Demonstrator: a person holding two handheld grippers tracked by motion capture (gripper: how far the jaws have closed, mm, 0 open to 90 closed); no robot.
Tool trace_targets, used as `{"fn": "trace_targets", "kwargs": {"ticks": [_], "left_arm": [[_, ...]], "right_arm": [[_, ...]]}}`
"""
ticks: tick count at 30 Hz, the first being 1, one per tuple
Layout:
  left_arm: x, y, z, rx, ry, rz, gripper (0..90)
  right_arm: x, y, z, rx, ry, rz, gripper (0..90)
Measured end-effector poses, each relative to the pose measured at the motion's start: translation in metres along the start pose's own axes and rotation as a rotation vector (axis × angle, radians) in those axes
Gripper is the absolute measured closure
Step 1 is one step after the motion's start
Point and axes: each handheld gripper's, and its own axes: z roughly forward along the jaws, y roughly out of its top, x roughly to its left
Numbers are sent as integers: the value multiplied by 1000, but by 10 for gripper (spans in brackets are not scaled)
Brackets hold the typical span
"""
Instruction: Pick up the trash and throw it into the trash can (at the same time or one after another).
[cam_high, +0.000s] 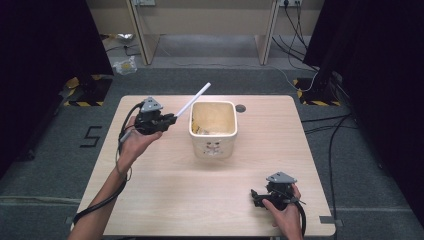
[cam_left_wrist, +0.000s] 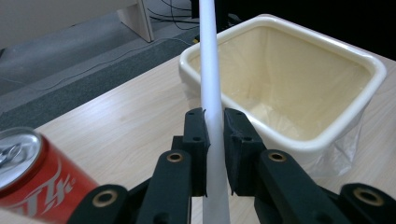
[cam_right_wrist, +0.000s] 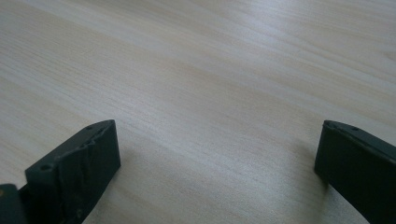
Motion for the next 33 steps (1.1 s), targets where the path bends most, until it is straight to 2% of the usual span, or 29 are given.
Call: {"fn": "trace_targets", "kwargs": {"ticks": [7,17,28,33], "left_arm": [[-13,13,15,15,-34,19,794],[-30,28,40,42,-62,38,794],[-43,40,63,69,-76,58,794],[-46,42,72,80,-80,54,794]], "right_arm": [[0,0,0,0,0,0,3],[1,0,0,-2,6,-1,3],[1,0,0,-2,7,-2,3],[1,0,0,-2,7,-2,3]]}}
